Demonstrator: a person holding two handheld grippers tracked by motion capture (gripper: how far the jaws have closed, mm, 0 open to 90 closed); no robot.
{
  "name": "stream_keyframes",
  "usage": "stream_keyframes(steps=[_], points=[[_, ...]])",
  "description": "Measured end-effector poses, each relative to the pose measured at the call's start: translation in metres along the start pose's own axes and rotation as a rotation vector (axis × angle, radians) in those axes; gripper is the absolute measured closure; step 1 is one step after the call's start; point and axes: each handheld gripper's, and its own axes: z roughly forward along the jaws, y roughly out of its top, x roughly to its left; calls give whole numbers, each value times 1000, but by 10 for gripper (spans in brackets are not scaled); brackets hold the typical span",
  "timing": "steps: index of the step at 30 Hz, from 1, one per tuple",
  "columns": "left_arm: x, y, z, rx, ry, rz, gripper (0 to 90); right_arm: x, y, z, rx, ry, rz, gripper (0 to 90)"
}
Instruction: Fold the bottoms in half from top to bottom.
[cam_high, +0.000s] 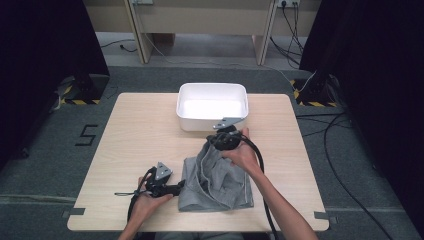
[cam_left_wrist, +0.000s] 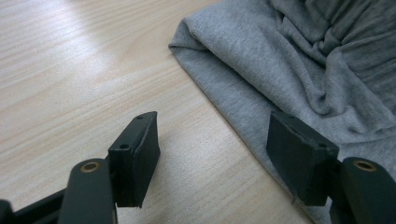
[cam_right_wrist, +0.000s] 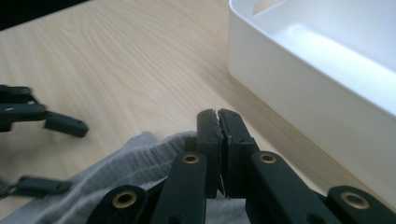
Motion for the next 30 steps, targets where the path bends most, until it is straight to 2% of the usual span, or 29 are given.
stream_keyframes(steps=[4, 7, 9, 11, 14, 21, 25, 30], points=[[0, 0, 0, -1, 0, 0, 333, 12, -17, -45, -84, 17, -42, 900], [0, 0, 0, 0, 0, 0, 333, 23, -32, -73, -112, 13, -68, 900], [0, 0, 0, 0, 0, 0, 333, 27, -43, -86, -100, 18, -73, 900], [0, 0, 0, -2, 0, 1, 335, 22, -47, -91, -107, -9, -49, 846], [0, 0, 0, 0, -1, 2, 339, 10, -41, -85, -128, -20, 36, 775], [0, 0, 0, 0, -2, 3, 341, 10, -13, -40, -93, -22, 53, 712], [0, 0, 0, -1, -2, 3, 342, 9, -3, -21, -72, -33, 69, 698], [0, 0, 0, 0, -2, 4, 341, 5, 3, 3, -18, -37, 96, 660]])
